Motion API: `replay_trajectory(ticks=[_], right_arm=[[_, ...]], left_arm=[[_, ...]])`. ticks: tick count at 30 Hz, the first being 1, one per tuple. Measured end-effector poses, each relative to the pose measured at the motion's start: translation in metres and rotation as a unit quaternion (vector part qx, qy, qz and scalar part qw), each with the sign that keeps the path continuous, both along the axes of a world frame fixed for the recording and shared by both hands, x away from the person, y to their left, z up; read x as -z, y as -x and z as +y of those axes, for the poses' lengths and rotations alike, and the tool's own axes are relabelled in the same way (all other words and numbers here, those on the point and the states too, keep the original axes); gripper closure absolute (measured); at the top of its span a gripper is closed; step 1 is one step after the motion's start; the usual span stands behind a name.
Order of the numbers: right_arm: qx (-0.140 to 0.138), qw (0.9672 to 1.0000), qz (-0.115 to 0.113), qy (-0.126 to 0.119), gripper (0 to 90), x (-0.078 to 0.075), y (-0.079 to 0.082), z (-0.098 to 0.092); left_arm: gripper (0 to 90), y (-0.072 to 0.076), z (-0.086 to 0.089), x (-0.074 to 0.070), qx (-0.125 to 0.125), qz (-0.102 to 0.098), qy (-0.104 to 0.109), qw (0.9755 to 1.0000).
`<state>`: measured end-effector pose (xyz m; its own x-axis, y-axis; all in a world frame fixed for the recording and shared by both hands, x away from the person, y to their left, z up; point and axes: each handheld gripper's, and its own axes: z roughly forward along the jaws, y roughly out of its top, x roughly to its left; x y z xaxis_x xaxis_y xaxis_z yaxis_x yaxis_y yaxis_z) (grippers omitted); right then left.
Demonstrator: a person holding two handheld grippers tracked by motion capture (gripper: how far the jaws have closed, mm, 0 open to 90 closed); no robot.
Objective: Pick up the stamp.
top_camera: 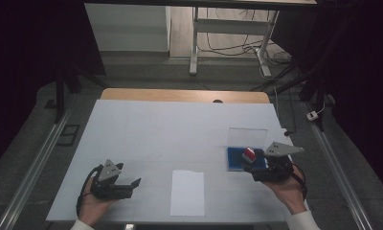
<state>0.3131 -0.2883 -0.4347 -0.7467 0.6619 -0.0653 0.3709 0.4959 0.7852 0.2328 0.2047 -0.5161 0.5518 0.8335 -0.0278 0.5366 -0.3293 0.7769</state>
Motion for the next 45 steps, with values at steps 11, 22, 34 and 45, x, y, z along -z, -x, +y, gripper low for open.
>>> replay_trajectory(ticks=[11, 22, 34, 45], right_arm=[[0.016, 0.9988, 0.032, 0.034, 27.7, -0.006, -0.032, -0.004], [0.029, 0.9975, 0.045, 0.047, 31.5, 0.006, -0.053, -0.010], [0.026, 0.9952, 0.070, 0.062, 46.6, 0.025, -0.064, -0.011], [0.024, 0.9941, 0.081, 0.069, 63.9, 0.025, -0.065, -0.011]], left_arm=[[15.2, -0.001, 0.000, 0.001, 0.000, 0.001, -0.001, 1.0000], [15.4, 0.000, 0.002, 0.001, -0.001, 0.001, 0.000, 1.0000], [15.4, -0.001, 0.001, 0.002, 0.002, 0.003, -0.003, 1.0000], [15.4, -0.001, 0.002, 0.002, 0.003, 0.004, -0.003, 1.0000]])
